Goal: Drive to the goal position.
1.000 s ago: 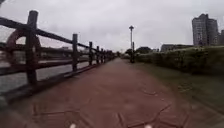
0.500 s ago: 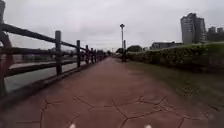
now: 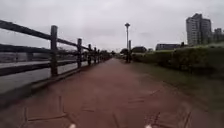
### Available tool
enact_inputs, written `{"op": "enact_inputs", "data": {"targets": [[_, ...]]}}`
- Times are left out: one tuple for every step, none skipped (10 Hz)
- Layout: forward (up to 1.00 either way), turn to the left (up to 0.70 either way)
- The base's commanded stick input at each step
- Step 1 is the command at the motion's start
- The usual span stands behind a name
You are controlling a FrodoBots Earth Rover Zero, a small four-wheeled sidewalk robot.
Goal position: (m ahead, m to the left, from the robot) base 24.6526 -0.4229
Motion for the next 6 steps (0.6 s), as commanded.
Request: {"op": "enact_inputs", "data": {"targets": [[1.00, 0.00], [1.00, 0.00], [1.00, 0.00], [1.00, 0.00], [1.00, 0.00], [1.00, 0.00]]}}
